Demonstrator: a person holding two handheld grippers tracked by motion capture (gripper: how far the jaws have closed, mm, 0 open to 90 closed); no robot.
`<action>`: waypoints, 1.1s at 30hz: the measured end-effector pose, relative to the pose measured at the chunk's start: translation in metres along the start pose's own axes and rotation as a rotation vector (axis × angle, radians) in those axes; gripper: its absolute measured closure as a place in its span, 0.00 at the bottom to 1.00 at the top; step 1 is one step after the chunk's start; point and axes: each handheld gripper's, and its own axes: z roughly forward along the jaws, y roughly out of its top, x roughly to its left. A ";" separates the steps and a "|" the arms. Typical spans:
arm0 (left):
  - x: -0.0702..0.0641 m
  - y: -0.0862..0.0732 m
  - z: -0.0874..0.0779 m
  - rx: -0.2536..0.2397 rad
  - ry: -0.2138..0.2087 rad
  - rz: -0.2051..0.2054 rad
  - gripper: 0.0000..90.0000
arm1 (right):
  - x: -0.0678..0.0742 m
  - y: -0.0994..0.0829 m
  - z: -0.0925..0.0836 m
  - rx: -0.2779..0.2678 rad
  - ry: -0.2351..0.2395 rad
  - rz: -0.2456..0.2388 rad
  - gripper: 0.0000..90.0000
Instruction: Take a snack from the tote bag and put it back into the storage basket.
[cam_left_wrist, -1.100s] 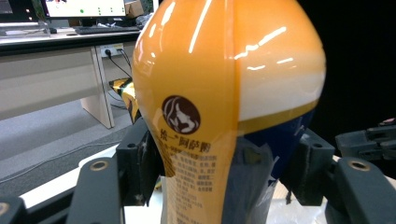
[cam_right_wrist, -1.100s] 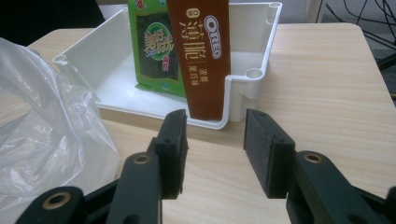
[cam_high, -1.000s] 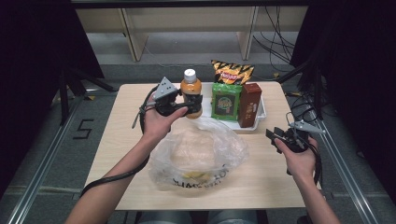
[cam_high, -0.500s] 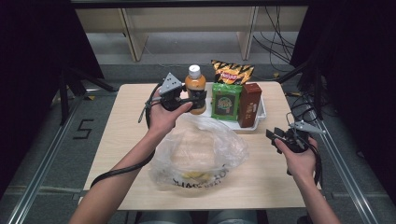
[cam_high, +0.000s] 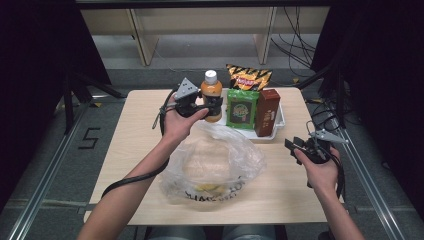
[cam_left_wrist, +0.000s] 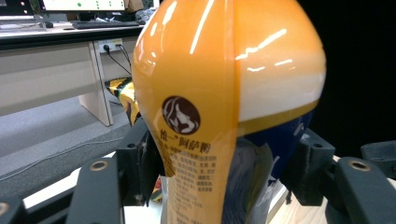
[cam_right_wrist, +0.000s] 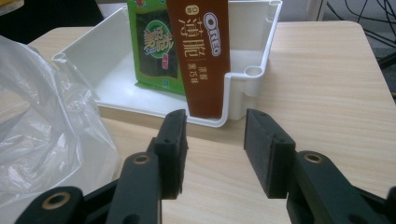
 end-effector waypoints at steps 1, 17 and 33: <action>0.001 -0.001 0.001 0.003 -0.001 -0.001 0.41 | 0.000 0.000 0.000 0.001 0.000 0.001 0.66; 0.005 -0.008 0.018 0.024 -0.007 0.005 0.41 | 0.000 0.000 0.000 0.010 0.007 0.009 0.66; 0.010 -0.018 0.034 0.046 -0.018 0.013 0.41 | -0.001 -0.001 0.001 0.011 0.004 0.001 0.66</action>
